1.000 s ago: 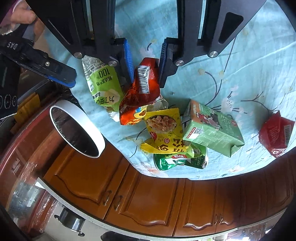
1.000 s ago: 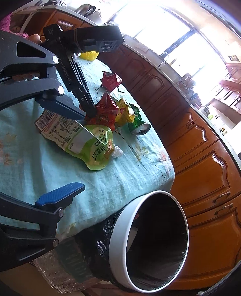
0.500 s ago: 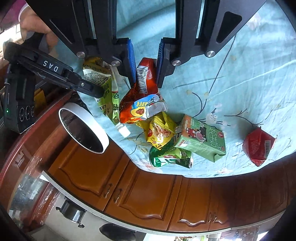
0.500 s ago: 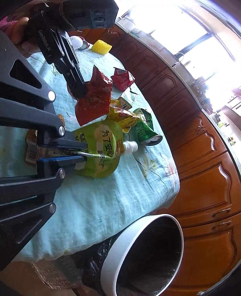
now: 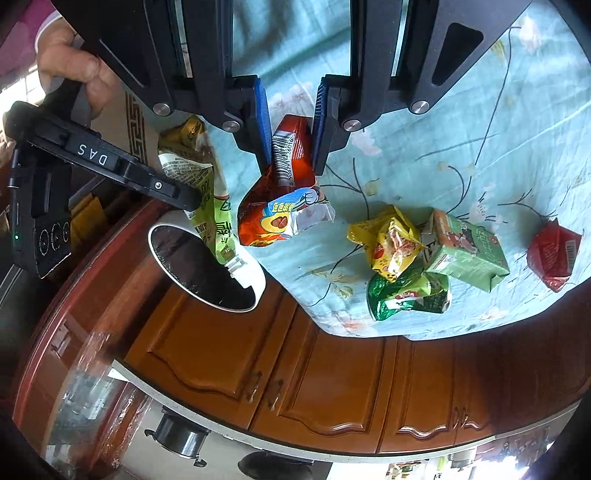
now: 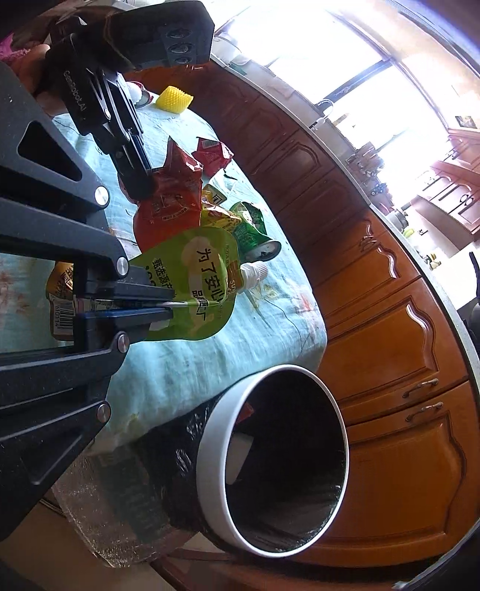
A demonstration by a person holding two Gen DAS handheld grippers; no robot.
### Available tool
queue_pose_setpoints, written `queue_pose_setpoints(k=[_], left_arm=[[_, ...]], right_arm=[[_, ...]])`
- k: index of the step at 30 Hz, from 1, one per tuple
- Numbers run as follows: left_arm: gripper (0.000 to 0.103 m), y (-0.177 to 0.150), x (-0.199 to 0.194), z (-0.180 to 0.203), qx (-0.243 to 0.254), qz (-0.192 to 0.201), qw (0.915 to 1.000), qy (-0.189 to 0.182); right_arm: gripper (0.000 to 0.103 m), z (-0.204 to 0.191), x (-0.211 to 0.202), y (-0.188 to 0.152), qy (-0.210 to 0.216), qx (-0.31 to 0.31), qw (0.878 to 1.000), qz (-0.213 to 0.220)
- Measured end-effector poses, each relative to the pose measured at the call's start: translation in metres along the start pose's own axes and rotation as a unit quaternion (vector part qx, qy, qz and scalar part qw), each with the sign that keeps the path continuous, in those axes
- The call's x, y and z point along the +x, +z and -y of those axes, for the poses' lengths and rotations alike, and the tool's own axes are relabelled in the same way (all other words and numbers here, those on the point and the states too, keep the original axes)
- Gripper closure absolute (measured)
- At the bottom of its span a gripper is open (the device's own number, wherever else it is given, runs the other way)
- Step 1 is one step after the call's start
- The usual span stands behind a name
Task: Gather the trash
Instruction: 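Carry the orange snack bag and green drink pouch over the trash bin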
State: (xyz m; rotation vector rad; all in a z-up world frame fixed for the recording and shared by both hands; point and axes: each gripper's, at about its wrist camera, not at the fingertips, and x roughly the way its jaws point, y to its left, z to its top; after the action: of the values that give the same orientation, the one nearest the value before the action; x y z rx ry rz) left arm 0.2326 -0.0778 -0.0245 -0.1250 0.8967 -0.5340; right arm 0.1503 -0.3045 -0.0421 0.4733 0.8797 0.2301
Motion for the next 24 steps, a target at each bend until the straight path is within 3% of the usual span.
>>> queue_pose_setpoints(k=[24], left_arm=[[0.085, 0.043, 0.059, 0.066, 0.057, -0.016, 0.9979, -0.024]], right_arm=[[0.100, 0.071, -0.045, 0.029, -0.032, 0.042, 0.997, 0.049]])
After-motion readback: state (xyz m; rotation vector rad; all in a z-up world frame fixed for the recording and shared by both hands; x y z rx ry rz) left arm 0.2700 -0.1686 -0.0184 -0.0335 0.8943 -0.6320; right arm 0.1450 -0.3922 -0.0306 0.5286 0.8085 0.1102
